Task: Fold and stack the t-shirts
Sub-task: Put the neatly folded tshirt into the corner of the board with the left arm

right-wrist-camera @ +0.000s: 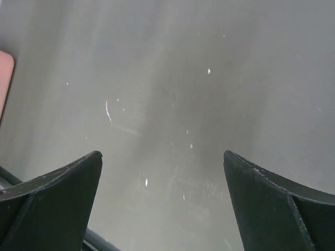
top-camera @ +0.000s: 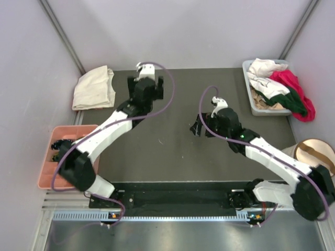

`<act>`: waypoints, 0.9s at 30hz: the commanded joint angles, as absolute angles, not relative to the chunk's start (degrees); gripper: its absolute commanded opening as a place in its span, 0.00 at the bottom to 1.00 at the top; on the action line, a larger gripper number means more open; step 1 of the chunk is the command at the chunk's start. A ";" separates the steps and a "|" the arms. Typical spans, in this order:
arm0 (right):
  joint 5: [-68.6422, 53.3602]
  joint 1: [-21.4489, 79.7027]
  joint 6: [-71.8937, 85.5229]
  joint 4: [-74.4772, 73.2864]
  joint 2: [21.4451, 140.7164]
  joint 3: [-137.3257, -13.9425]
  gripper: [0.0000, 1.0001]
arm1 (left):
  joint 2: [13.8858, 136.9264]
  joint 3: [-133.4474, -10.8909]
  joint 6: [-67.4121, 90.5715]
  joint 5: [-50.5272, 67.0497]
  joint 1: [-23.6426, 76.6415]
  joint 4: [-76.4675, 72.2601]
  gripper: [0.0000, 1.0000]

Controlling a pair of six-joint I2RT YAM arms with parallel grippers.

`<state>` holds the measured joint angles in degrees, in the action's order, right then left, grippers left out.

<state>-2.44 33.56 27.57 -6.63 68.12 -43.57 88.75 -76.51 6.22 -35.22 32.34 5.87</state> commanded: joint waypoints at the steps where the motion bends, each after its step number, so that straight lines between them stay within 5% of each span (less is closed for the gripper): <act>1: 9.39 37.61 27.06 -13.26 55.67 -38.25 0.99 | 75.79 -61.20 18.54 -31.82 34.80 8.70 0.99; 14: 28.91 49.48 39.81 -30.31 31.65 -26.81 0.99 | 45.72 -31.57 35.32 -33.91 40.78 17.84 0.99; 27: 33.05 50.01 40.08 -34.89 28.74 -26.63 0.99 | 40.16 -27.33 35.42 -37.00 40.87 18.72 0.99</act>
